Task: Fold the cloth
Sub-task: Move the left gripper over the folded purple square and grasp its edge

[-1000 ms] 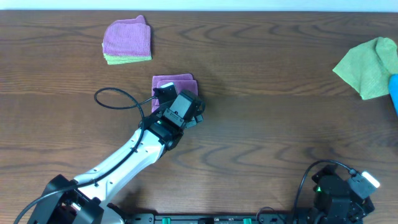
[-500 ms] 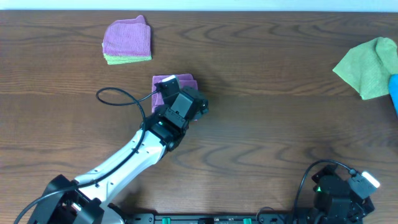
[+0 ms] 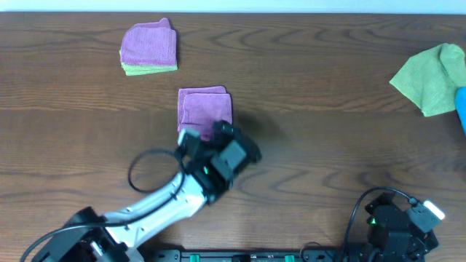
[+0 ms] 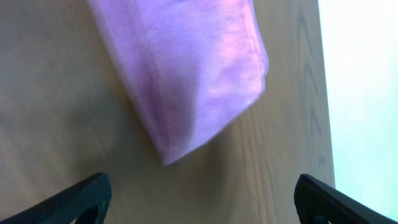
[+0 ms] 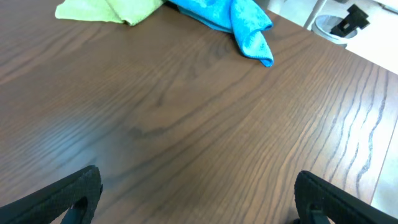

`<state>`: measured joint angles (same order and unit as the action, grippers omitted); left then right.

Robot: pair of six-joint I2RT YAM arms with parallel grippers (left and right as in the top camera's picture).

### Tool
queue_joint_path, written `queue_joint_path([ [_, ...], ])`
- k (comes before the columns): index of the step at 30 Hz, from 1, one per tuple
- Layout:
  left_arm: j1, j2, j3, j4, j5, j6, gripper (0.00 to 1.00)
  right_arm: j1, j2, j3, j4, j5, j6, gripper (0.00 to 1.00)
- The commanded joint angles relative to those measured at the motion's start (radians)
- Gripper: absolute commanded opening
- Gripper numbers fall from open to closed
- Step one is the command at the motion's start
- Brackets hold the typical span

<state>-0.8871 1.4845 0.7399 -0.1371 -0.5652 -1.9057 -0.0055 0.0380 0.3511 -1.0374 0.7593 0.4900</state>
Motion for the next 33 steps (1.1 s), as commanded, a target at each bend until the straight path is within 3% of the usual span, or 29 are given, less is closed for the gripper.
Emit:
queue_joint_path([
  [1,-0.031,-0.008,-0.088,0.064,-0.128,-0.178,0.95,-0.006,-0.008,-0.005,-0.003,0.014,0.011,0.99],
  [8,-0.012,-0.008,-0.145,0.052,-0.124,-0.178,0.95,-0.006,-0.008,-0.005,-0.003,0.014,0.010,0.99],
  [16,0.120,0.011,-0.149,0.043,-0.007,-0.178,0.95,-0.006,-0.008,-0.005,-0.003,0.014,0.011,0.99],
  [33,0.166,0.197,-0.148,0.288,0.010,-0.178,0.95,-0.006,-0.008,-0.005,-0.003,0.014,0.011,0.99],
])
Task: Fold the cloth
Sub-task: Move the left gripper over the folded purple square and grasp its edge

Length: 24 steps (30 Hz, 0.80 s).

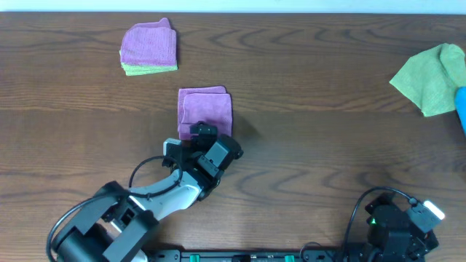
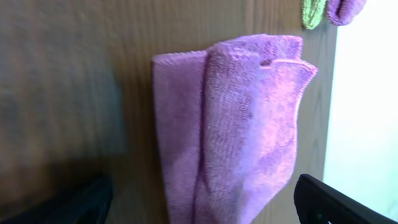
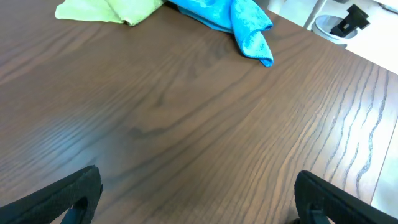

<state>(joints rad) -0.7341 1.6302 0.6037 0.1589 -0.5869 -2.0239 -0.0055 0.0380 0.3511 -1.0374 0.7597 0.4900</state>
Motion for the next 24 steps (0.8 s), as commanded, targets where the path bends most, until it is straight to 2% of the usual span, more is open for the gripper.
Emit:
queue_joint_path([
  [1,0.019,0.060,-0.012,0.002,0.030,-0.060,0.95,-0.006,-0.008,-0.005,-0.003,0.014,0.010,0.99],
  [12,0.111,0.184,0.042,0.085,0.064,-0.054,0.95,-0.006,-0.008,-0.005,-0.003,0.014,0.010,0.99],
  [13,0.113,0.198,0.059,0.085,0.069,-0.039,1.00,-0.006,-0.008,-0.005,-0.003,0.014,0.011,0.99],
  [14,0.113,0.212,0.076,0.085,0.071,-0.020,0.95,-0.006,-0.008,-0.005,-0.003,0.014,0.010,0.99],
  [17,0.114,0.256,0.128,0.084,0.085,0.021,0.91,-0.006,-0.008,-0.005,-0.003,0.014,0.010,0.99],
  [18,0.114,0.270,0.143,0.084,0.093,0.029,0.77,-0.006,-0.008,-0.005,-0.003,0.014,0.011,0.99],
  [19,0.114,0.282,0.155,0.084,0.100,0.033,0.51,-0.006,-0.008,-0.005,-0.003,0.014,0.011,0.99],
  [20,0.114,0.293,0.167,0.081,0.109,0.039,0.32,-0.006,-0.008,-0.005,-0.003,0.014,0.010,0.99],
  [21,0.113,0.298,0.173,0.080,0.110,0.044,0.08,-0.006,-0.008,-0.005,-0.003,0.014,0.010,0.99],
  [24,0.113,0.306,0.177,0.074,0.109,0.051,0.06,-0.006,-0.008,-0.005,-0.003,0.014,0.011,0.99],
])
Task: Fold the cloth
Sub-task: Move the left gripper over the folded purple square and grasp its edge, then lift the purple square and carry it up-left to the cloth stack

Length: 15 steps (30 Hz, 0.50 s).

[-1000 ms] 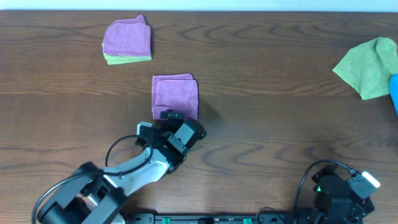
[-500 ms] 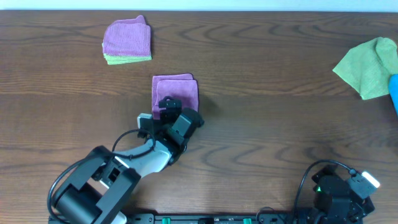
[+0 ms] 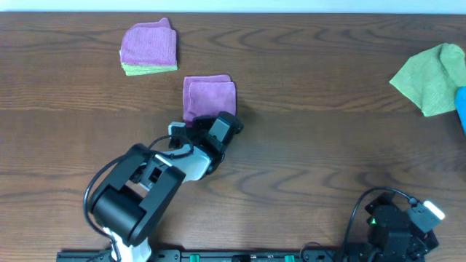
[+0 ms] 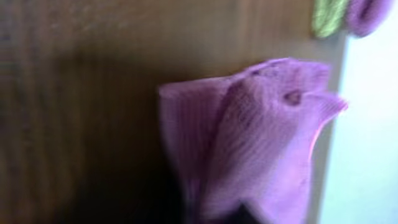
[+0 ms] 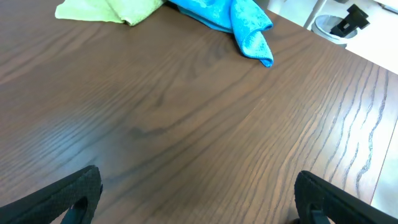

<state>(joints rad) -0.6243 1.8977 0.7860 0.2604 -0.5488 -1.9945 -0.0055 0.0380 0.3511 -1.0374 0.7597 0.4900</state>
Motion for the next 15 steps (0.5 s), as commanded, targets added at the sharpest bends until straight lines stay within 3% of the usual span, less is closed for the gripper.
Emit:
queue_joint_path([
  [1,0.003,0.038,-0.005,-0.032,0.071,0.021,0.06,-0.006,-0.008,-0.005,-0.003,0.014,0.011,0.99],
  [8,0.003,0.004,0.005,0.005,0.064,0.035,0.06,-0.006,-0.008,-0.005,-0.003,0.014,0.011,0.99],
  [15,0.007,-0.210,0.023,-0.003,0.002,0.212,0.06,-0.006,-0.008,-0.005,-0.003,0.014,0.011,0.99],
])
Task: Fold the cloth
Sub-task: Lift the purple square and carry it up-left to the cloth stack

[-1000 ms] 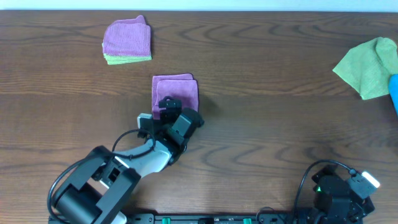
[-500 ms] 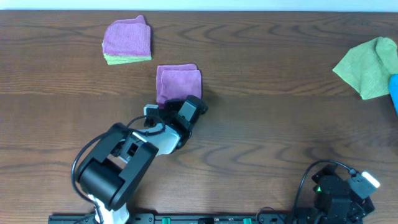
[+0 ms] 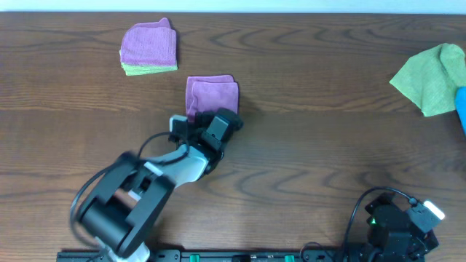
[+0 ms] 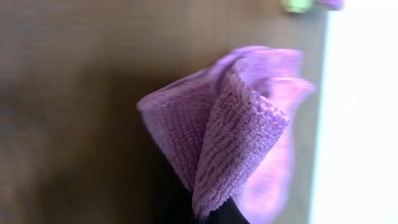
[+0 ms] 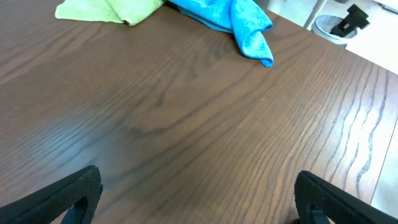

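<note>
A small folded purple cloth (image 3: 212, 90) lies on the brown table left of centre. My left gripper (image 3: 209, 124) sits at its near edge and is shut on it. In the left wrist view a pinched fold of the purple cloth (image 4: 230, 137) rises from between the jaws at the bottom of the frame, and the fingers are hidden behind it. My right gripper (image 5: 199, 196) is open over bare wood at the near right, with nothing between its fingertips (image 5: 78, 193).
A folded purple cloth on a green one (image 3: 148, 48) lies at the far left. A loose green cloth (image 3: 433, 76) and a blue cloth (image 5: 230, 22) lie at the far right edge. A black cable (image 3: 149, 156) loops beside the left arm.
The purple cloth has shifted slightly farther and to the right with my left gripper still shut on its near edge. The right arm has not moved.
My left gripper first hung open over the near edge of the folded purple cloth. It was then open just short of that edge. Half a second ago it was shut on the edge with the cloth shifted farther away, and now a touch farther. The right arm stayed still.
</note>
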`<state>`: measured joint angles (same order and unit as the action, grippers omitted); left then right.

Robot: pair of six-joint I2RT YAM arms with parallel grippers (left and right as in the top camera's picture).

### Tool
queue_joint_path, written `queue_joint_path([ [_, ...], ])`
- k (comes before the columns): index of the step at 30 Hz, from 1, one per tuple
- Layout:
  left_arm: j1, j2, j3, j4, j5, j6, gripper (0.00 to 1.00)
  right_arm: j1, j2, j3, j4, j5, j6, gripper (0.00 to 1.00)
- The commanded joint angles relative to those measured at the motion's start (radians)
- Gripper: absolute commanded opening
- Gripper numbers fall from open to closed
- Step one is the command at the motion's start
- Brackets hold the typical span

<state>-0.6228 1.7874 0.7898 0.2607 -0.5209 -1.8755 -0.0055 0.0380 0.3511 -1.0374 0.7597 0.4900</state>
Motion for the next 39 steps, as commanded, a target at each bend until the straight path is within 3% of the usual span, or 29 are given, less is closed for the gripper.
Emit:
queue_joint_path([
  [1,0.008,-0.125,0.019,-0.003,-0.031,0.097,0.06,-0.006,-0.008,-0.005,-0.003,0.014,0.011,0.99],
  [8,0.047,-0.251,0.019,-0.002,-0.040,0.103,0.06,-0.006,-0.008,-0.005,-0.003,0.014,0.011,0.99],
  [16,0.158,-0.278,0.039,0.013,-0.020,0.109,0.06,-0.006,-0.008,-0.005,-0.003,0.014,0.011,0.99],
  [21,0.240,-0.278,0.157,0.035,0.043,0.237,0.06,-0.006,-0.008,-0.005,-0.003,0.014,0.011,0.99],
  [27,0.284,-0.278,0.311,0.027,0.009,0.336,0.06,-0.006,-0.008,-0.005,-0.003,0.014,0.011,0.99],
  [39,0.446,-0.102,0.457,0.033,0.022,0.311,0.06,-0.006,-0.008,-0.005,-0.003,0.014,0.011,0.99],
])
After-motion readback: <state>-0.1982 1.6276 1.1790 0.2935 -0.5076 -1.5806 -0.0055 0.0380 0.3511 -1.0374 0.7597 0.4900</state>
